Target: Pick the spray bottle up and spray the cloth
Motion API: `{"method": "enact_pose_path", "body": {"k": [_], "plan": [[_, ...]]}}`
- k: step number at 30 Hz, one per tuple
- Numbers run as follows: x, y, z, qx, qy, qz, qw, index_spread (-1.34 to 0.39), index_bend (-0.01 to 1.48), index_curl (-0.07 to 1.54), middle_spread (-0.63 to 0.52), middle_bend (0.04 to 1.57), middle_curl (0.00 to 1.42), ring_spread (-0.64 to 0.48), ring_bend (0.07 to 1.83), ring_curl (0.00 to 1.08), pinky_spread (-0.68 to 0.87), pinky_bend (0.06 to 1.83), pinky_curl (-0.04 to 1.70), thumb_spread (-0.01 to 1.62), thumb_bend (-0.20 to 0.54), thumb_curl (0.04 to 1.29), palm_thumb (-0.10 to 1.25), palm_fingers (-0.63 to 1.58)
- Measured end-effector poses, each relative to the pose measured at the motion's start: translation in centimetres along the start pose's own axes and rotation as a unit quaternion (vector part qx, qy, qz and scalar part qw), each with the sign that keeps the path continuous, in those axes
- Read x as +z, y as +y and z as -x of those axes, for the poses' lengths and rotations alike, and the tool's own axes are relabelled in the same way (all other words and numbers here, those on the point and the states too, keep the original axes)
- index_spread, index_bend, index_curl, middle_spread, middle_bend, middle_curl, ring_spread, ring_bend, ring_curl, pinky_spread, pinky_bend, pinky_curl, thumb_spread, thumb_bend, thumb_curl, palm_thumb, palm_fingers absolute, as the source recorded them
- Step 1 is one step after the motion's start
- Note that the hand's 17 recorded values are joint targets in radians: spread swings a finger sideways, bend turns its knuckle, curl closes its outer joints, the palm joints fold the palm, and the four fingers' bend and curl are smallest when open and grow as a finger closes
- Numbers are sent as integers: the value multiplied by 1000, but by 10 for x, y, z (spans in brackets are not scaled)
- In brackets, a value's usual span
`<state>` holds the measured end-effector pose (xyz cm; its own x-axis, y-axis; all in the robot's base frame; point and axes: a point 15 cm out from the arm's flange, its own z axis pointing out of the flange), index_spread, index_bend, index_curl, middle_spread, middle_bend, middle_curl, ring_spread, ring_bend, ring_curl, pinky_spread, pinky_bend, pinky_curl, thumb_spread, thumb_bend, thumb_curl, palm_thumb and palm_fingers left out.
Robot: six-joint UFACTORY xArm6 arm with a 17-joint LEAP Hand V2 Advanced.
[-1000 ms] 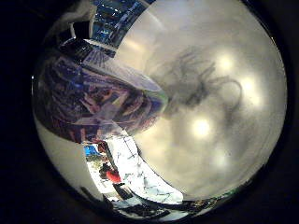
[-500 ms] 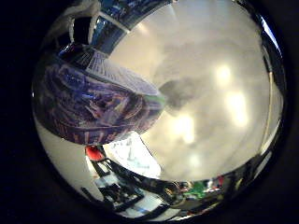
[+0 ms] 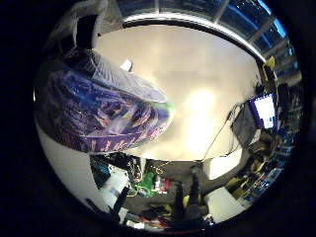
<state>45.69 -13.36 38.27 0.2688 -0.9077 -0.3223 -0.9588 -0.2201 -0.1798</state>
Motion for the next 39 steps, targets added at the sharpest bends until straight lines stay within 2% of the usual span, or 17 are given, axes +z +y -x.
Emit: {"method": "enact_pose_path", "body": {"k": [6,17,21,26,31,39], "plan": [[13,-11,36,-49,96,37,994,-206,1178,827,-95,1408,698,-202,1378,766,-150,1006,1506,530,-20,887,1046,1109],[86,3,72,-116,236,76,962,-207,1172,832,-97,1399,703,-205,1373,781,-150,989,1526,495,-21,914,1038,1113],[127,15,70,-129,262,95,952,-207,1170,834,-97,1397,705,-204,1375,780,-150,979,1530,477,-22,921,1046,1113],[162,34,70,-133,260,118,949,-208,1168,836,-97,1394,708,-203,1379,783,-152,971,1536,456,-21,926,1043,1115],[157,29,76,-141,263,112,948,-208,1166,837,-98,1390,710,-203,1378,784,-153,971,1531,439,-20,931,1045,1115],[112,3,79,-148,293,75,941,-209,1168,840,-98,1389,713,-203,1376,785,-153,962,1521,417,-23,936,1040,1117]]}}
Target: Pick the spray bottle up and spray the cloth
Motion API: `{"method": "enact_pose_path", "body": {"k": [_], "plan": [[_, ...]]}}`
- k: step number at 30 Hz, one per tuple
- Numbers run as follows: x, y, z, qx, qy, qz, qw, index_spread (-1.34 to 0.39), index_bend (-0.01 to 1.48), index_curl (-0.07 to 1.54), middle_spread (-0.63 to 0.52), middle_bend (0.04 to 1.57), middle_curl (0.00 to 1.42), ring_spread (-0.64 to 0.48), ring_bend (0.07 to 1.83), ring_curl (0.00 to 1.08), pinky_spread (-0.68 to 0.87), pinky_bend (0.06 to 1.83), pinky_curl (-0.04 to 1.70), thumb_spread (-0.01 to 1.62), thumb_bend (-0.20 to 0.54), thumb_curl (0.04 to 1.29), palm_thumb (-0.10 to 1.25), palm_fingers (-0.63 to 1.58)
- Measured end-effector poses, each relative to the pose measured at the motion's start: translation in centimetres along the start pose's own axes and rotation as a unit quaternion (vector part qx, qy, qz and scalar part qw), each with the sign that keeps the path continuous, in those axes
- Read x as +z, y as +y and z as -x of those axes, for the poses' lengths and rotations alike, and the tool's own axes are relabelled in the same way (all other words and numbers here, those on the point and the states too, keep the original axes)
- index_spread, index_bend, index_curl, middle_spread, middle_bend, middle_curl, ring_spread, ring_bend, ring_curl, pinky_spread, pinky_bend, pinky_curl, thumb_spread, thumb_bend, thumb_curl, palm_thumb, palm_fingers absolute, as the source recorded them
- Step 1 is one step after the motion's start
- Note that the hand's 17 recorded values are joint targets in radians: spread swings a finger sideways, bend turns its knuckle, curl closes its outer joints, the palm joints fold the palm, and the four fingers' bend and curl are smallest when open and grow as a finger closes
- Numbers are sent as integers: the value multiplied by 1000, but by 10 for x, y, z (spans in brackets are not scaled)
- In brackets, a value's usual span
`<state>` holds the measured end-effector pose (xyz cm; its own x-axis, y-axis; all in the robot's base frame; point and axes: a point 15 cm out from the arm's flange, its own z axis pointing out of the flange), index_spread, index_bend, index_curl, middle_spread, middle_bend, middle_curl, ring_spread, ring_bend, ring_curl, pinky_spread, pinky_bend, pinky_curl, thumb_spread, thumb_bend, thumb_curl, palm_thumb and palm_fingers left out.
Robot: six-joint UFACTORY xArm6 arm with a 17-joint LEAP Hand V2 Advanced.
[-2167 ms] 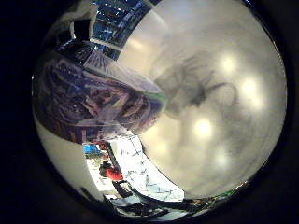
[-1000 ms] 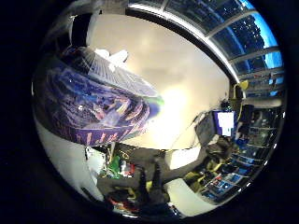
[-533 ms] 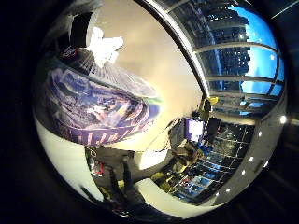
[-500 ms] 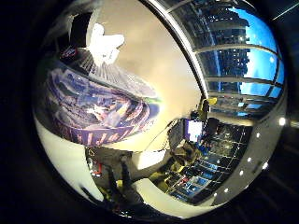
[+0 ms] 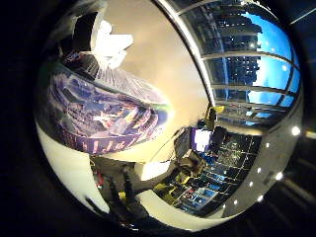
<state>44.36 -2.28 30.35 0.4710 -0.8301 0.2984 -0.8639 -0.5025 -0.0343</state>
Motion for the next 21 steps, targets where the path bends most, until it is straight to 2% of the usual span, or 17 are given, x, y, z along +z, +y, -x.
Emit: {"method": "enact_pose_path", "body": {"k": [10,16,21], "plan": [[27,-1,13,13,-19,16,1000,-210,1175,844,-98,1391,714,-203,1374,787,-153,960,1514,395,-22,941,1034,1119],[13,-30,37,50,-92,-46,993,-208,1179,842,-99,1395,717,-203,1373,788,-154,960,1512,387,-22,942,1031,1120],[-27,-69,66,76,-182,-122,973,-207,1179,839,-99,1395,719,-203,1374,788,-154,960,1511,375,-21,946,1038,1118]]}}
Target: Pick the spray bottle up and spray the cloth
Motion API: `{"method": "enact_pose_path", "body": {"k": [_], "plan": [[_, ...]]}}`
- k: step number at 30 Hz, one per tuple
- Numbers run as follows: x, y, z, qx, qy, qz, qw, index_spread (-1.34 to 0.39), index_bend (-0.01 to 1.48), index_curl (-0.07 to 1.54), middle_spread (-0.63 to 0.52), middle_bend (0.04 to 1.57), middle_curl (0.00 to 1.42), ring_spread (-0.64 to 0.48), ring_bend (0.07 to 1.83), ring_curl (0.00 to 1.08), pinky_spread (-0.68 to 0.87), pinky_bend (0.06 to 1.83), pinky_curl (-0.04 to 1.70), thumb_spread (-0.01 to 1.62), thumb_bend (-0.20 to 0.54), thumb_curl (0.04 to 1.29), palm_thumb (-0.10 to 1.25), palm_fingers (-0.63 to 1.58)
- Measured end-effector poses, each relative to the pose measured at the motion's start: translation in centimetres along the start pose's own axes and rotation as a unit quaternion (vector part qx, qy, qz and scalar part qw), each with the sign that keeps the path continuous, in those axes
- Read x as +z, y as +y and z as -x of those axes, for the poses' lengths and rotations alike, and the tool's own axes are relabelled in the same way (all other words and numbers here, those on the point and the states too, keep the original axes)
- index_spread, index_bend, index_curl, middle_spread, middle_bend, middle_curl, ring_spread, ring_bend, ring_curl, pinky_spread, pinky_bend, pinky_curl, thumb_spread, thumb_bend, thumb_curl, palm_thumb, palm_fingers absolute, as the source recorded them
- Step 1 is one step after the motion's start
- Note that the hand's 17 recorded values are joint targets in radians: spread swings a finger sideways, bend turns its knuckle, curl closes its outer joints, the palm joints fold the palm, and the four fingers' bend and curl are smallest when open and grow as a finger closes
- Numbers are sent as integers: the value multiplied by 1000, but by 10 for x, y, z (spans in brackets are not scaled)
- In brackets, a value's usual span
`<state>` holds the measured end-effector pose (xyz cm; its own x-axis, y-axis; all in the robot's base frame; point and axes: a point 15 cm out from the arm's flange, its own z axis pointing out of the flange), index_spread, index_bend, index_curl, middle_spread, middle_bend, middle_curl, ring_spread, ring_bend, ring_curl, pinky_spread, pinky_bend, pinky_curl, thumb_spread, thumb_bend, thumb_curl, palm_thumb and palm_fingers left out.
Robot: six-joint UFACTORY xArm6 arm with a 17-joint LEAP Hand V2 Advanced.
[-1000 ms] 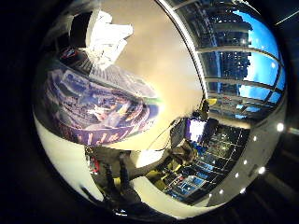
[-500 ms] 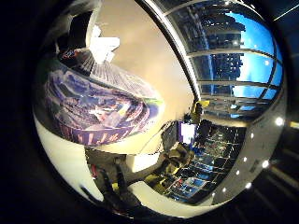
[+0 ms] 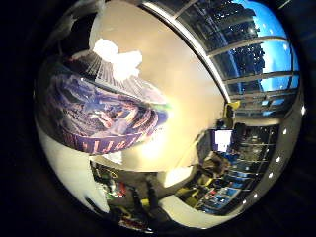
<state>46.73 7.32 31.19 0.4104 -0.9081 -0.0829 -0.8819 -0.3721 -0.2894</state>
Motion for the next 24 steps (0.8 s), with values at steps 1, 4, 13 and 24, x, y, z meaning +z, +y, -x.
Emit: {"method": "enact_pose_path", "body": {"k": [1,4,13,24], "plan": [[-4,-8,9,5,-17,-13,1000,-208,1178,839,-99,1394,719,-203,1375,788,-154,960,1511,373,-21,946,1039,1119],[-21,-39,35,17,-67,-66,995,-208,1178,839,-99,1394,720,-202,1376,788,-154,960,1510,370,-21,946,1039,1119],[-30,-113,91,14,-165,-171,971,-209,1182,842,-99,1393,721,-201,1377,787,-154,960,1510,364,-20,951,1043,1120],[25,-176,123,75,-311,-227,920,-210,1175,847,-87,1391,722,-200,1378,785,-155,966,1495,391,-22,960,1023,1127]]}}
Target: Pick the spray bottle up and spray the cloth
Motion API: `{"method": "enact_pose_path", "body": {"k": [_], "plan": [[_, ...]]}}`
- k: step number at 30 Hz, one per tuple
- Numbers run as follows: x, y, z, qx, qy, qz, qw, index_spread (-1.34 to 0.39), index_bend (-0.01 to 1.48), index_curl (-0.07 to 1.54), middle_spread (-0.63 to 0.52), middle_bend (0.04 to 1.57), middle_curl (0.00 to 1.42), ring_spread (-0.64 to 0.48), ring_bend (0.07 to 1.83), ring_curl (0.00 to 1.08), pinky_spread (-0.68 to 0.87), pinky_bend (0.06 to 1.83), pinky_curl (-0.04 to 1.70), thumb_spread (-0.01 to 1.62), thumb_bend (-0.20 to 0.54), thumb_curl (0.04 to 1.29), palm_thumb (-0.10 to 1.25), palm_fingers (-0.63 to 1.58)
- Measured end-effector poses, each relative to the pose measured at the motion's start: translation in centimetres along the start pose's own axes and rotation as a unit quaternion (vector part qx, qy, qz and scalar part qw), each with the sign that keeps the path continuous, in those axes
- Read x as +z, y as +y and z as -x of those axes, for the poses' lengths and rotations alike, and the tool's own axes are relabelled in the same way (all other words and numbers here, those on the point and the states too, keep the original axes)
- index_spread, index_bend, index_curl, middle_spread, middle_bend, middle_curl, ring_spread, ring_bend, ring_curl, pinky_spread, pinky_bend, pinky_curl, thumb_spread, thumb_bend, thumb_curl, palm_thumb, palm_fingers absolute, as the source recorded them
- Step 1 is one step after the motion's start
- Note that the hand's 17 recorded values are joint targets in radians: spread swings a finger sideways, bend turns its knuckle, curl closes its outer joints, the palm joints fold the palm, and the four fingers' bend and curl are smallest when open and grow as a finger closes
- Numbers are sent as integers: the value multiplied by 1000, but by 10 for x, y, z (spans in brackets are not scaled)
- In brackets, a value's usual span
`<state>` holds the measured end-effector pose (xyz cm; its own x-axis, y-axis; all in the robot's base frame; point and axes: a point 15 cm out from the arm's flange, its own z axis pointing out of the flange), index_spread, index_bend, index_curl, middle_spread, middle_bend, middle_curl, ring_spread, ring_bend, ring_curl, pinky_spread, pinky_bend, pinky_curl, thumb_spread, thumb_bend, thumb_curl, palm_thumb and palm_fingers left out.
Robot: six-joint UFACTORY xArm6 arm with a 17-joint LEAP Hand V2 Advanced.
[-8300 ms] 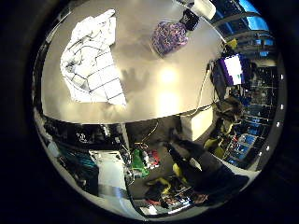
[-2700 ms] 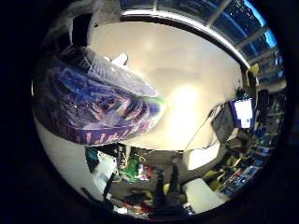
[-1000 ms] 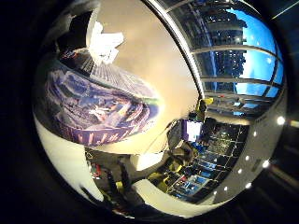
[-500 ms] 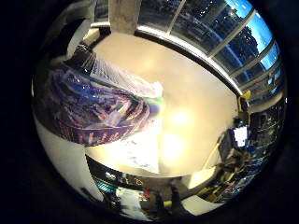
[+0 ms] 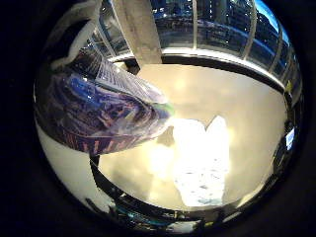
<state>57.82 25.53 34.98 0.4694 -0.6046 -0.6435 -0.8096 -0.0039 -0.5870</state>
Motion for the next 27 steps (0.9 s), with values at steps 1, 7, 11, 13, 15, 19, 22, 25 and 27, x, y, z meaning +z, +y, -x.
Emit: {"method": "enact_pose_path", "body": {"k": [1,7,11,13,15,19,22,25,27], "plan": [[6,-1,-3,6,-10,-7,1000,-210,1174,847,-87,1391,722,-199,1379,784,-154,966,1492,395,-22,961,1020,1128],[44,8,-32,32,-40,-22,998,-211,1167,849,-85,1391,717,-195,1382,774,-162,963,1464,437,-21,966,1007,1133],[63,15,-67,56,-35,-19,998,-210,1161,847,-85,1385,712,-192,1386,767,-169,968,1442,463,-19,968,1007,1140],[67,19,-80,70,-37,-18,997,-210,1163,846,-84,1382,710,-189,1386,760,-171,967,1427,480,-21,967,999,1144],[73,27,-83,80,-47,-10,996,-210,1161,846,-84,1378,707,-186,1388,752,-173,969,1411,502,-24,965,984,1149],[83,44,-91,98,-66,8,993,-208,1140,840,-83,1365,700,-175,1381,727,-185,982,1360,612,-25,946,936,1159],[88,50,-95,104,-69,14,992,-207,1109,831,-81,1341,687,-171,1385,704,-197,978,1313,711,-23,918,904,1172],[92,55,-99,107,-68,18,992,-208,1082,818,-79,1322,672,-165,1379,677,-212,970,1256,824,-17,874,901,1182],[97,61,-105,112,-66,23,991,-208,1071,812,-78,1313,666,-164,1373,663,-218,971,1232,876,-15,851,905,1191]]}}
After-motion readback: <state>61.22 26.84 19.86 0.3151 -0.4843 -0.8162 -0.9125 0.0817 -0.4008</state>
